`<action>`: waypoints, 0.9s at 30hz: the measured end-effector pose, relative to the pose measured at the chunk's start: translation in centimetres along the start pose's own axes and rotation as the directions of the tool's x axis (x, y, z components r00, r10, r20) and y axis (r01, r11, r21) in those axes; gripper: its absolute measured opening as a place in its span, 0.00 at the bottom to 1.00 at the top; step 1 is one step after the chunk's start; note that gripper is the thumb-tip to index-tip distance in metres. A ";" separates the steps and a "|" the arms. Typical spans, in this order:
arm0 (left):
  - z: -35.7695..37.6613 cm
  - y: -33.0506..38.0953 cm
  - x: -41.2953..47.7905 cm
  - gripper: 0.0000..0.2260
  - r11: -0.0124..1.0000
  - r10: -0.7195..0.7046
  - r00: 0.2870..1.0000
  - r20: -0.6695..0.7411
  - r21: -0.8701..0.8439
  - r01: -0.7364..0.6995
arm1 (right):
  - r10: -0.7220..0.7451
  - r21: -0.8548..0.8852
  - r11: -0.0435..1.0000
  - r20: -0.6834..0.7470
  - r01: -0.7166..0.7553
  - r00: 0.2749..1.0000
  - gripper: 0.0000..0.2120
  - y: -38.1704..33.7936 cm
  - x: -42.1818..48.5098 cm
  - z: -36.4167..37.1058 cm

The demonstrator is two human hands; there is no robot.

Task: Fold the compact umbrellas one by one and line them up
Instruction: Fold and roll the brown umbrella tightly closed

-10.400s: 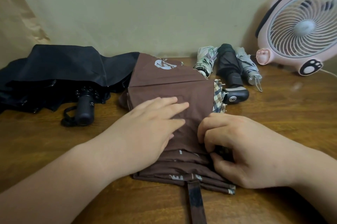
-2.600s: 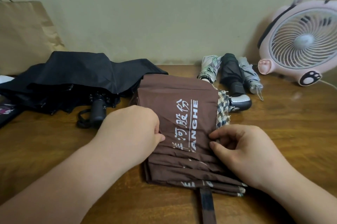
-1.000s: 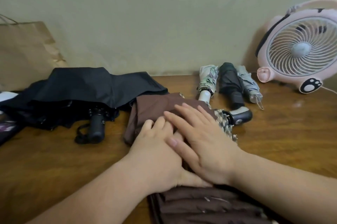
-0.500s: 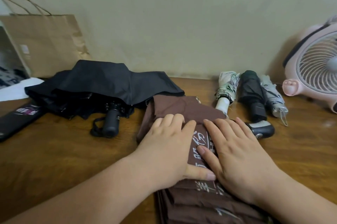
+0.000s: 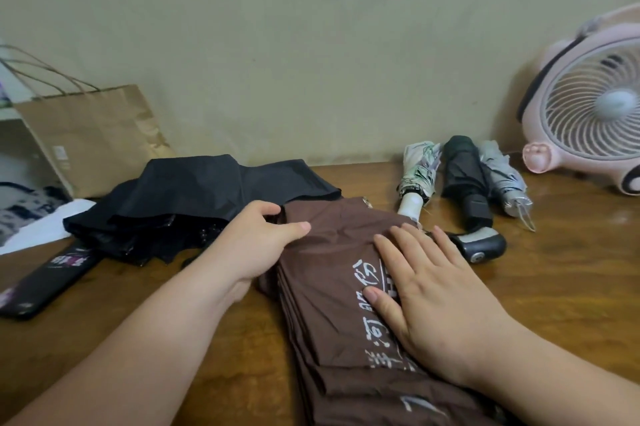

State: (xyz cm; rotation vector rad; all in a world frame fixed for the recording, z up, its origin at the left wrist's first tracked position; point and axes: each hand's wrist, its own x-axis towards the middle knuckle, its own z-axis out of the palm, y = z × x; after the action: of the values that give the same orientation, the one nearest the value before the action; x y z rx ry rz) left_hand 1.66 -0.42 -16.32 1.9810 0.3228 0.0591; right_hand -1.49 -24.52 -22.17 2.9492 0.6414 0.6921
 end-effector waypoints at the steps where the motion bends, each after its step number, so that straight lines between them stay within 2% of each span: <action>1: 0.1 0.6 0.4 0.41 0.998 -0.023 1.000 0.020 -0.054 0.024 | 0.002 -0.005 1.000 -0.018 -0.003 1.000 0.35 -0.1 0.0 0.1; 3: 0.4 2.3 1.3 0.37 0.977 -0.085 0.992 0.097 -0.187 0.102 | 0.005 -0.007 1.000 -0.052 -0.005 0.999 0.35 -0.1 -0.1 0.2; 6: 0.8 4.8 2.5 0.18 0.889 -0.209 0.943 0.259 -0.351 0.294 | 0.004 -0.005 1.000 -0.084 -0.005 0.996 0.36 0.0 -0.1 0.2; 9: 1.4 5.7 3.7 0.12 0.884 -0.241 0.949 0.201 -0.358 0.301 | 0.008 -0.002 1.000 -0.101 -0.009 0.995 0.36 0.0 -0.1 0.3; 11: 1.4 5.8 4.1 0.12 0.893 -0.242 0.957 0.157 -0.350 0.284 | 0.012 0.007 1.000 -0.100 -0.011 0.995 0.36 0.0 0.0 0.4; 15: 0.6 5.5 3.3 0.13 0.855 -0.200 0.960 0.195 -0.445 0.268 | 0.027 0.043 0.999 -0.075 -0.024 0.997 0.36 -0.1 0.0 0.4; 16: 0.2 5.1 3.1 0.16 0.835 -0.171 0.968 0.186 -0.493 0.242 | 0.031 0.050 0.998 -0.062 -0.028 0.998 0.36 -0.1 0.0 0.4; 19: -0.7 4.0 2.1 0.33 0.776 -0.085 0.986 0.145 -0.610 0.156 | 0.046 0.060 0.997 -0.034 -0.044 0.998 0.37 -0.1 0.1 0.3; 20: -0.9 3.8 1.5 0.35 0.777 -0.070 0.984 0.162 -0.610 0.156 | 0.059 0.066 0.996 -0.025 -0.058 0.998 0.37 -0.2 0.1 0.2; 22: -0.9 3.8 0.1 0.30 0.823 -0.064 0.969 0.237 -0.536 0.186 | 0.106 0.075 0.992 -0.007 -0.106 0.994 0.37 -0.4 0.0 0.0; 24: -0.7 4.0 -1.3 0.21 0.915 -0.073 0.956 0.284 -0.363 0.177 | 0.157 0.078 0.985 0.010 -0.157 0.988 0.39 -0.6 0.0 -0.3; 27: -0.8 4.0 -2.4 0.12 0.992 -0.027 0.972 0.232 -0.114 0.055 | 0.204 0.077 0.976 0.008 -0.204 0.979 0.43 -0.8 -0.2 -0.4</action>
State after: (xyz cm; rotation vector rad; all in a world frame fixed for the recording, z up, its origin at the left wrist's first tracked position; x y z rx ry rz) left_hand 0.01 -1.85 -12.09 1.8397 0.2040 -0.1734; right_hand -2.14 -23.90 -22.04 3.1176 0.3752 0.6966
